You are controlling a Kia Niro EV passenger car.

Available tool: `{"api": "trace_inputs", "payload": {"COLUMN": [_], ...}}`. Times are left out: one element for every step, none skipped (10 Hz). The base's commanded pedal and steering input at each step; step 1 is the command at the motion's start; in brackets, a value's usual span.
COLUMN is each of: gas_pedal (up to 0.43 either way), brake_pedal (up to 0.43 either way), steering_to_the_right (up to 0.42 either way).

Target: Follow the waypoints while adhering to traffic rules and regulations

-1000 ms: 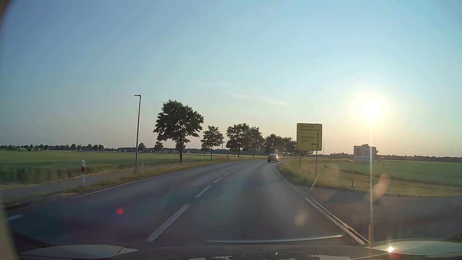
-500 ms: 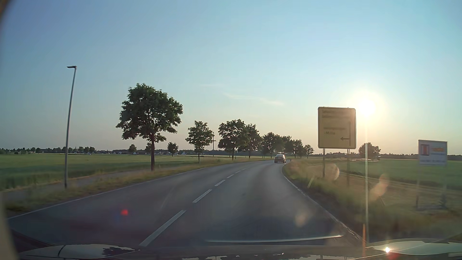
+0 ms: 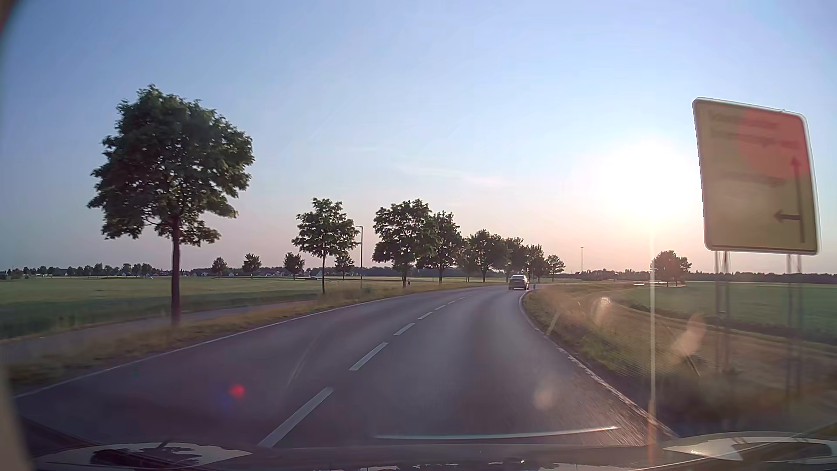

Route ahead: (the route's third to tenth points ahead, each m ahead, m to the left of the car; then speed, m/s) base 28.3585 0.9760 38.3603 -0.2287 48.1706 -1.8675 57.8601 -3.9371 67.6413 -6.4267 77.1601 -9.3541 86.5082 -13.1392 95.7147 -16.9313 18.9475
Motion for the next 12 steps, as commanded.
{"api": "trace_inputs", "payload": {"gas_pedal": [0.189, 0.189, 0.189, 0.189, 0.189, 0.189, 0.189, 0.189, 0.189, 0.189, 0.189, 0.189], "brake_pedal": [0.012, 0.012, 0.018, 0.012, 0.018, 0.012, 0.018, 0.012, 0.018, 0.018, 0.012, 0.018], "steering_to_the_right": [0.021, 0.022, 0.025, 0.028, 0.032, 0.033, 0.033, 0.033, 0.033, 0.032, 0.031, 0.031]}}
